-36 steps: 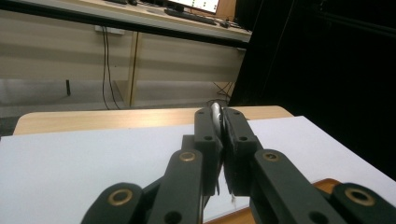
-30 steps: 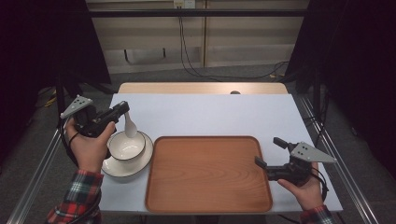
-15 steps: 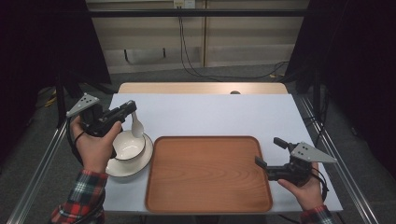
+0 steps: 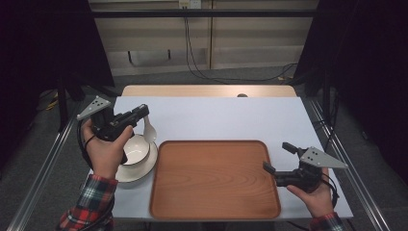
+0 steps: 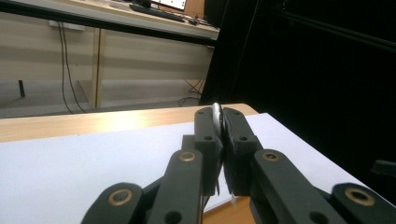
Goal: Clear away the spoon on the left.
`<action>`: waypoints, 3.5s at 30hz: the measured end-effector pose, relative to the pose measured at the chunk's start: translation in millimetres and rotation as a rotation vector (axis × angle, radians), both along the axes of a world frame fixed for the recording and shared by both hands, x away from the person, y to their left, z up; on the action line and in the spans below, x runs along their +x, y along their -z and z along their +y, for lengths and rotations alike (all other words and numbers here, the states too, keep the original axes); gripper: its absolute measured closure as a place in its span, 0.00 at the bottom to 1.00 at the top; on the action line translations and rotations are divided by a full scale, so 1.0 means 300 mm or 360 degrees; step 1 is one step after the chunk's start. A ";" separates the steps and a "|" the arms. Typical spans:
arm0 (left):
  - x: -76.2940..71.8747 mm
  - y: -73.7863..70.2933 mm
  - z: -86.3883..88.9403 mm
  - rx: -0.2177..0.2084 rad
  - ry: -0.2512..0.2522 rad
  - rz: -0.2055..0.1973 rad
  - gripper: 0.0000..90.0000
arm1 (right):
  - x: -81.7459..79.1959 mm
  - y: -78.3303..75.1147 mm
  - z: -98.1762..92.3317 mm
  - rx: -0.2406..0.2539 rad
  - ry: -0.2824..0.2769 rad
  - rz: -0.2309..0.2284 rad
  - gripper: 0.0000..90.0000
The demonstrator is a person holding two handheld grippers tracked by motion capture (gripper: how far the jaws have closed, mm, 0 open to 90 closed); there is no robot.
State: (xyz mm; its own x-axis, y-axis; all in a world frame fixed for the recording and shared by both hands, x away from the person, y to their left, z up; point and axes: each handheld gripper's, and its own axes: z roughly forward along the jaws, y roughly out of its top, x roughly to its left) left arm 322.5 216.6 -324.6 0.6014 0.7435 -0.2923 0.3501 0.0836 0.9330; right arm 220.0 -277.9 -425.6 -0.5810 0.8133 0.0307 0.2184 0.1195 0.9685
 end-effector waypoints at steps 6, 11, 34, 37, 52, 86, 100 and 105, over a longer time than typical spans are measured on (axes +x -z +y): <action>-0.005 0.016 -0.016 -0.0007 0.0032 0.0002 0.95 | -0.001 -0.001 -0.005 -0.0011 0.0008 -0.0001 0.03; -0.008 0.034 -0.027 0.0013 0.0058 0.0014 0.95 | -0.001 0.000 -0.001 -0.0005 0.0000 0.0001 0.03; -0.031 0.105 -0.064 0.0054 0.0109 0.0041 0.95 | -0.002 0.001 -0.002 -0.0013 0.0002 0.0003 0.04; -0.036 0.113 -0.068 0.0058 0.0123 0.0045 0.95 | -0.001 0.001 -0.002 -0.0013 0.0001 0.0001 0.04; -0.058 0.148 -0.086 0.0064 0.0152 0.0074 0.95 | -0.001 0.003 -0.001 -0.0029 0.0000 -0.0001 0.04; -0.111 0.229 -0.123 0.0040 0.0278 0.0146 0.95 | -0.002 0.003 0.002 -0.0029 0.0003 0.0006 0.04; -0.136 0.256 -0.136 0.0034 0.0325 0.0172 0.95 | -0.002 0.003 0.000 -0.0032 0.0000 0.0009 0.04; -0.149 0.260 -0.145 0.0025 0.0329 0.0174 0.95 | -0.002 0.003 0.000 -0.0030 0.0005 0.0004 0.04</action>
